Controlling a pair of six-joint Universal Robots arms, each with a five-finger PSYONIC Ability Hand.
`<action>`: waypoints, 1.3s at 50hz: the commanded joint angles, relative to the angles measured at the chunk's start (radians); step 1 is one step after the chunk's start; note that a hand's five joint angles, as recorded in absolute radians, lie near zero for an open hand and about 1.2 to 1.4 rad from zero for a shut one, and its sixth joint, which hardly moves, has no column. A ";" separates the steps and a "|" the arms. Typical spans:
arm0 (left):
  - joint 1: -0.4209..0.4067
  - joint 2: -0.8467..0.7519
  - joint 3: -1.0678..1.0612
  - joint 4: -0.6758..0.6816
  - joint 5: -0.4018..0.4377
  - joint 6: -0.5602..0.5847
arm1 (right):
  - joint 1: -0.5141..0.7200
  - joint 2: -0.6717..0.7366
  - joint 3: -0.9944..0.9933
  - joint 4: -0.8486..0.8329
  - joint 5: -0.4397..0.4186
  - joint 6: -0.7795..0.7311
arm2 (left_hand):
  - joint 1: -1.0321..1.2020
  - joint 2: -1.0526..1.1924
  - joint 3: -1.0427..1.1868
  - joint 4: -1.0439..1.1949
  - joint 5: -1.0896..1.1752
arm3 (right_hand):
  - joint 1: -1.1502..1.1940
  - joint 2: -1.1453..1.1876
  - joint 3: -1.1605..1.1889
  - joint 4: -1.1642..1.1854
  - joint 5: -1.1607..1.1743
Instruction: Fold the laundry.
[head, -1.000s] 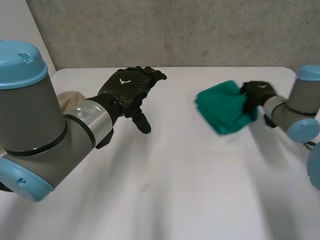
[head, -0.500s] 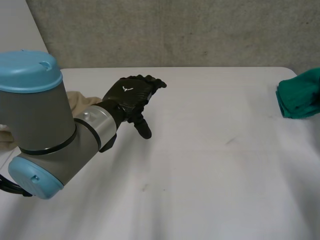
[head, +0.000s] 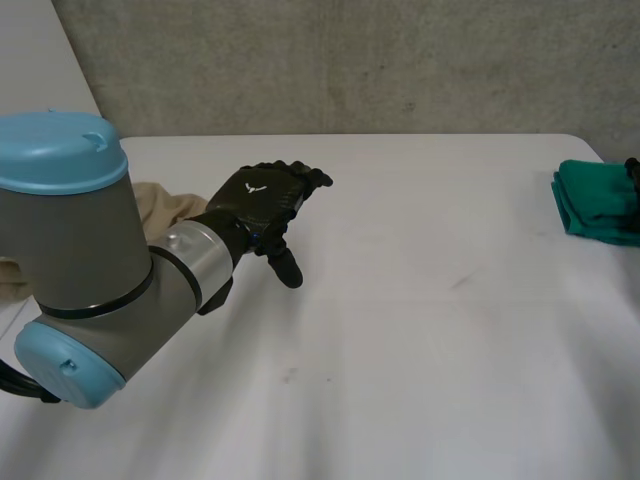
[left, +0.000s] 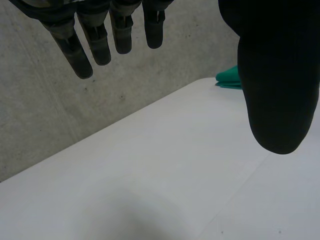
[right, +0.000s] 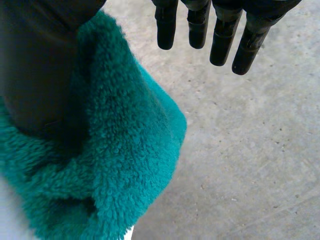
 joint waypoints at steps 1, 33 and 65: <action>0.001 0.028 -0.022 -0.001 0.002 0.000 | 0.009 -0.159 0.094 0.146 0.016 -0.174 | 0.018 0.007 0.002 0.008 -0.015 | -0.029 -0.045 -0.044 -0.058 -0.068; 0.572 0.027 0.028 0.126 0.086 0.090 | 0.648 -1.023 1.104 -0.107 -0.036 0.283 | -0.018 -0.029 -0.034 -0.028 -0.051 | -0.029 -0.045 -0.044 -0.058 -0.068; 0.408 -0.206 0.128 0.270 -0.132 0.402 | 0.593 -1.140 1.564 -0.236 -0.037 0.157 | 1.204 1.193 1.187 1.194 1.170 | -0.029 -0.045 -0.044 -0.058 -0.068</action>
